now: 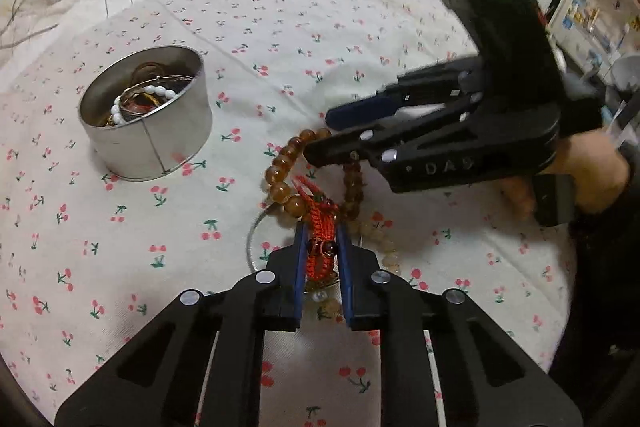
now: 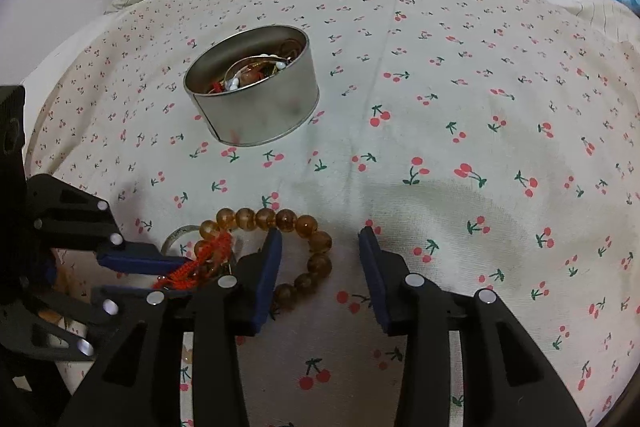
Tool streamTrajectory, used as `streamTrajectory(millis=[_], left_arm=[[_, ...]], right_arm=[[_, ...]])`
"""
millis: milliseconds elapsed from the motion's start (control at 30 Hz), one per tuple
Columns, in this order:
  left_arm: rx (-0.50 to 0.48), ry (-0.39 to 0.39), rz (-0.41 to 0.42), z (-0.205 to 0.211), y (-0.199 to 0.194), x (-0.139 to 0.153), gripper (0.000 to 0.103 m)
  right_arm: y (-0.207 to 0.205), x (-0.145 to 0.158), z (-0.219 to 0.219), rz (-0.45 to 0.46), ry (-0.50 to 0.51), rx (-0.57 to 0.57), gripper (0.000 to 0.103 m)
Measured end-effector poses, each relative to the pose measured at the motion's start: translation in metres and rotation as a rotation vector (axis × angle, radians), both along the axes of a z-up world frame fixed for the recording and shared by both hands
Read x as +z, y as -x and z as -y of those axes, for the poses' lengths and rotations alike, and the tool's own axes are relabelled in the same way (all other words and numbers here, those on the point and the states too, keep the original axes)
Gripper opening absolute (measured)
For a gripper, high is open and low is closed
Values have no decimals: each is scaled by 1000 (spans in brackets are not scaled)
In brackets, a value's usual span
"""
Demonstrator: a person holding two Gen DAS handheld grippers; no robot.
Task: Organize jewelry
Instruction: 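Grasp the red cord bracelet with the left tool while the right tool grasps the amber-bead bracelet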
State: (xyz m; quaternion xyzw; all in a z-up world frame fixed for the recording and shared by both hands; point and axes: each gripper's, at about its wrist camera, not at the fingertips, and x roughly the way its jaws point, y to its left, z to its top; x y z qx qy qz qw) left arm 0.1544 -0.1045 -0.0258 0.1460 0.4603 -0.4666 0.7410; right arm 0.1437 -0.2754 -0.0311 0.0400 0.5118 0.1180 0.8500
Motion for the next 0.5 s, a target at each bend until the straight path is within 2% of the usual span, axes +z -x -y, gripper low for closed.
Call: streamTrajectory(millis=[67, 233, 367, 433, 467, 500], left_arm=[[-9, 7, -38, -4, -4, 2, 13], [52, 30, -39, -18, -20, 6, 13], [110, 61, -50, -29, -35, 13, 12], [149, 64, -48, -35, -44, 15, 8], [168, 63, -46, -38, -44, 15, 8], [186, 63, -50, -41, -47, 15, 8]], right_arm=[[0, -1, 0, -4, -2, 3, 42], [0, -2, -8, -1, 23, 23, 48], [1, -2, -16, 14, 58, 41, 47], [2, 0, -17, 23, 61, 44, 29], [2, 2, -16, 28, 57, 39, 15], [2, 3, -13, 34, 41, 34, 12]])
